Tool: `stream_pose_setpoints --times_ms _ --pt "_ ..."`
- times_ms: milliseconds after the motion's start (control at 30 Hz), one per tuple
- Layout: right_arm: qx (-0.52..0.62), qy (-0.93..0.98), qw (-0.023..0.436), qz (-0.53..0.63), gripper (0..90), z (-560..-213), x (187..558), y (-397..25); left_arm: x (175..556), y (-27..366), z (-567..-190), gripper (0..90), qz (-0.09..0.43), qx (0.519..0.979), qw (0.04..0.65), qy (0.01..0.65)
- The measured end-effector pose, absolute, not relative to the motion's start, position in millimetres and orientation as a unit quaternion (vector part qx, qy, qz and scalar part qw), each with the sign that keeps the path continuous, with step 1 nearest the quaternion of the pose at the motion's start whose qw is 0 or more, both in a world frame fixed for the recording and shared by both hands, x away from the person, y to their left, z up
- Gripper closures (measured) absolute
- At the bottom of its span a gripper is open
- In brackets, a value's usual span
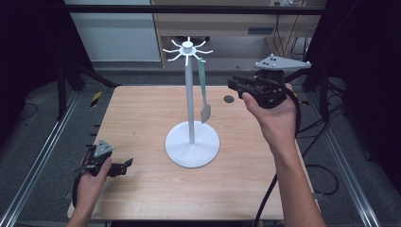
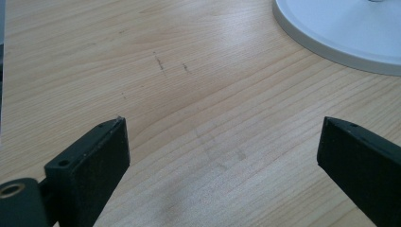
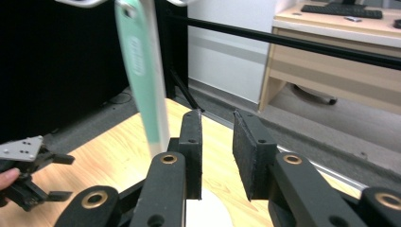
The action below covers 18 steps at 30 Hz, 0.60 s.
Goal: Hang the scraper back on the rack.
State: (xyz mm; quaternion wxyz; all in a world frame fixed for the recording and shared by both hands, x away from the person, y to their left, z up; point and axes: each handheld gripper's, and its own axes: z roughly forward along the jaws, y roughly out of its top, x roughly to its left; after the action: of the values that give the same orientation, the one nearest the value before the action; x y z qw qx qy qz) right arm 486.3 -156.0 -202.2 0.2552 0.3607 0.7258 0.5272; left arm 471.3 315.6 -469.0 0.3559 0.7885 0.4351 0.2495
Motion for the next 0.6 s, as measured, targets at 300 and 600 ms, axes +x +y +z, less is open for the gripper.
stream_pose_setpoints --times_ms 300,600 --pt "0.386 0.717 0.255 0.522 73.1 -222 484 -178 470 315 -469 2.9 0.25 0.79 0.352 0.434" --pt "0.399 0.72 0.256 0.507 72.5 -243 481 -183 470 315 -469 2.9 0.252 0.789 0.354 0.434"
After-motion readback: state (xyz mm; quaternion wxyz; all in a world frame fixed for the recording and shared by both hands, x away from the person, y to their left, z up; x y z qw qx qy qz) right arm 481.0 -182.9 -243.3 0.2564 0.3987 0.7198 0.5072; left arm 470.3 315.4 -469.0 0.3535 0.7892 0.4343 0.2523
